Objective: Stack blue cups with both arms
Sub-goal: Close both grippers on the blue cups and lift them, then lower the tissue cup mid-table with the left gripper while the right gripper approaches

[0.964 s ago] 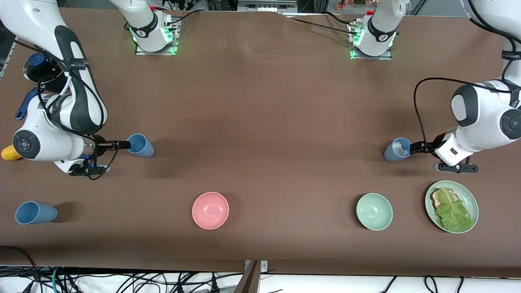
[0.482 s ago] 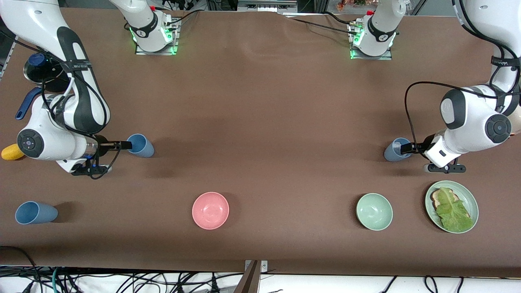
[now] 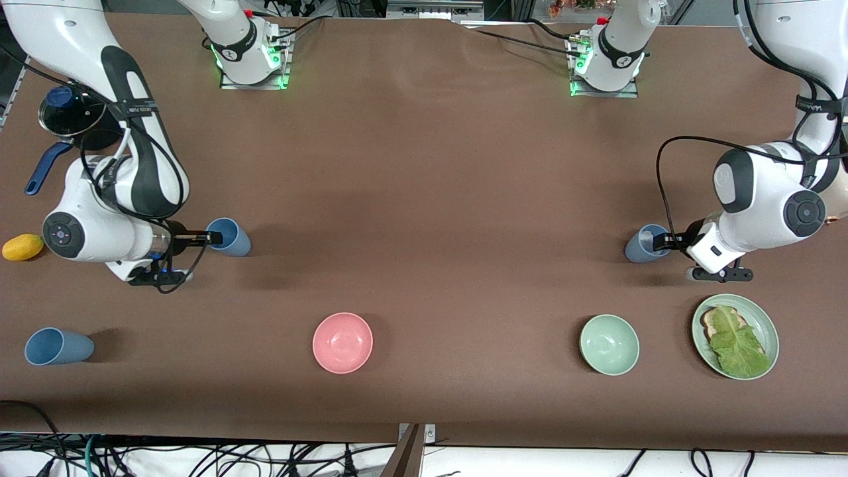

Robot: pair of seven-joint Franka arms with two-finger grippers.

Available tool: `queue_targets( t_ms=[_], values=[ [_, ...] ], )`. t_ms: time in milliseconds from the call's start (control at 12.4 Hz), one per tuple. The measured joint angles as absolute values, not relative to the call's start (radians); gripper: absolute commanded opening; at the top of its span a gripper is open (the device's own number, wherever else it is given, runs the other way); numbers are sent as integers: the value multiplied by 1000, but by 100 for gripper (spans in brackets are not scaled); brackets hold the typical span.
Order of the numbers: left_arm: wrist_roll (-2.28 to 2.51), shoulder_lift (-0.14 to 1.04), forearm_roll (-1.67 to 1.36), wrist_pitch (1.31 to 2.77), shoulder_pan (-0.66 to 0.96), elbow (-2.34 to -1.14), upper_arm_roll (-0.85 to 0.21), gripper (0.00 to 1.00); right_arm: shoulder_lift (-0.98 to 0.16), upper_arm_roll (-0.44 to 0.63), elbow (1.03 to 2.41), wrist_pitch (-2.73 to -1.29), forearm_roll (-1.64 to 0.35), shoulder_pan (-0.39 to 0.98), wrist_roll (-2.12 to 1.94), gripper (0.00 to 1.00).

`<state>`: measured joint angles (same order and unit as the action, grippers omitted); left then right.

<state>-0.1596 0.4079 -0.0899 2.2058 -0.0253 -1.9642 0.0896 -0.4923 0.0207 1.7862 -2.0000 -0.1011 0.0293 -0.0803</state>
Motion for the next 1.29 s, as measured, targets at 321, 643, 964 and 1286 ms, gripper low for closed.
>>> queue_targets(
  t_ms=[321, 643, 964, 1286],
  values=[
    [-131, 413, -91, 2195, -23, -1961, 83, 0, -492, 22, 1787, -2001, -102, 32, -76, 34],
    [-36, 412, -95, 2152, -21, -1900, 33, 0, -493, 26, 1788, -2002, -102, 28, -76, 32],
    [161, 408, -99, 2009, -13, -1765, -151, 0, -493, 27, 1788, -2002, -102, 25, -76, 32],
    [442, 422, -107, 2004, 44, -1741, -337, 0, -493, 27, 1789, -2002, -102, 25, -76, 15]
  ],
)
